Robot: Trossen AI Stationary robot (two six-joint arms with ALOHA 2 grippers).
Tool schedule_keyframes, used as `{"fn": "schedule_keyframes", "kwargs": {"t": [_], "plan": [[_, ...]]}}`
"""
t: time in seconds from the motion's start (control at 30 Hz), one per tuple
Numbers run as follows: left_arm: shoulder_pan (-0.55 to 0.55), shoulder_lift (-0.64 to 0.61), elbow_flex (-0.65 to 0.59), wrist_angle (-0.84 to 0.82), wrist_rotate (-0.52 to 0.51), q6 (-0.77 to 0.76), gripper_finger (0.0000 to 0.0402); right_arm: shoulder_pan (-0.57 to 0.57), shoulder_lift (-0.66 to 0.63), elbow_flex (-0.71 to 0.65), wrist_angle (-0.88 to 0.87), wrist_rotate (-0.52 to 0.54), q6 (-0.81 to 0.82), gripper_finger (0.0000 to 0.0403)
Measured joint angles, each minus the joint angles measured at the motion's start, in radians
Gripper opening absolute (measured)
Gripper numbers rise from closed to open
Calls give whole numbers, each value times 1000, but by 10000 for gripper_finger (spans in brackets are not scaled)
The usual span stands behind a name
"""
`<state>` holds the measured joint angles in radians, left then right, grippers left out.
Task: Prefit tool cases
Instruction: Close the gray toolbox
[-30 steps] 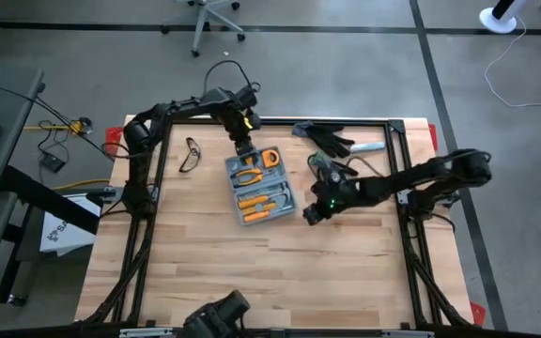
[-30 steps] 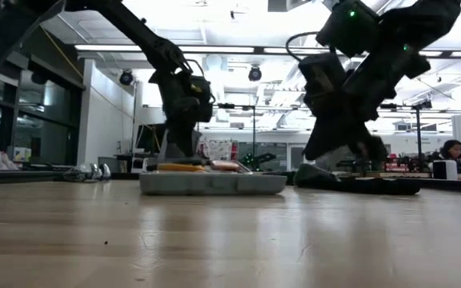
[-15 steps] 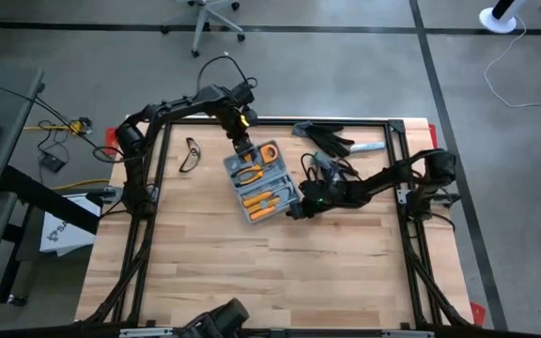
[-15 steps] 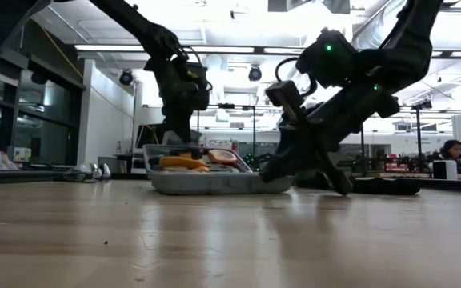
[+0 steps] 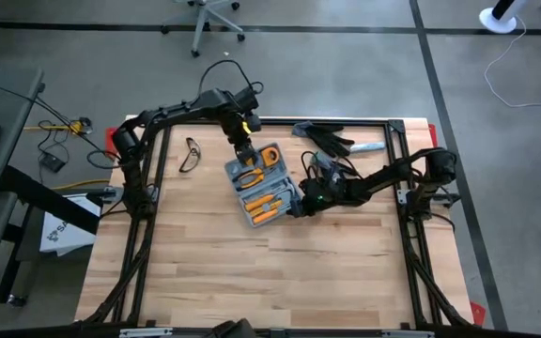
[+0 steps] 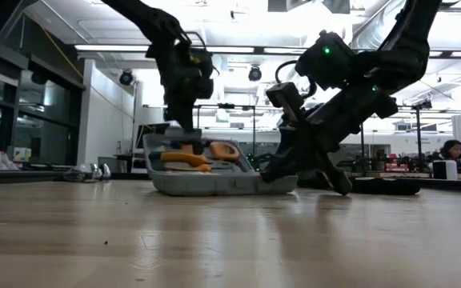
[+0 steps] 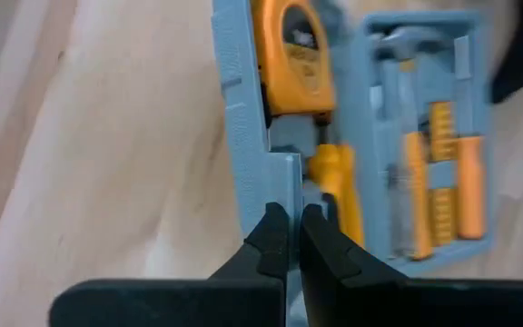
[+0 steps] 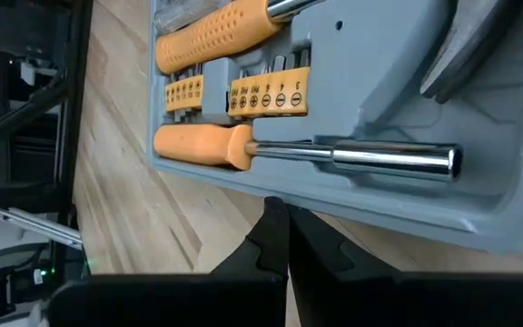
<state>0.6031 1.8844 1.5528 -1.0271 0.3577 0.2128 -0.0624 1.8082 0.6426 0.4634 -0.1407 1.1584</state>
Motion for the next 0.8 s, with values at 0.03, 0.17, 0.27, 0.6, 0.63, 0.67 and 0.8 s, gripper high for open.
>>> {"fn": "schedule_keyframes", "kwargs": {"t": [0.03,0.17,0.27,0.6,0.63,0.67,0.8], "plan": [[-3,-12,0,0,10,-7,1,0,0,0,-4,0,0,0],[-16,-56,0,-3,54,-55,1,-2,1,0,-15,11,-5,0],[-45,-77,0,5,110,-102,1,-5,1,0,-26,25,-6,0],[-274,-2,-5,143,134,-210,1,-38,-7,-1,-40,28,-14,0],[-298,15,-14,167,123,-220,1,-39,-21,-1,-51,30,-14,0],[-318,30,-29,194,111,-232,1,-38,-39,-2,-82,35,-18,0],[-385,89,-112,275,55,-268,0,0,-170,-8,-308,91,-60,0]]}}
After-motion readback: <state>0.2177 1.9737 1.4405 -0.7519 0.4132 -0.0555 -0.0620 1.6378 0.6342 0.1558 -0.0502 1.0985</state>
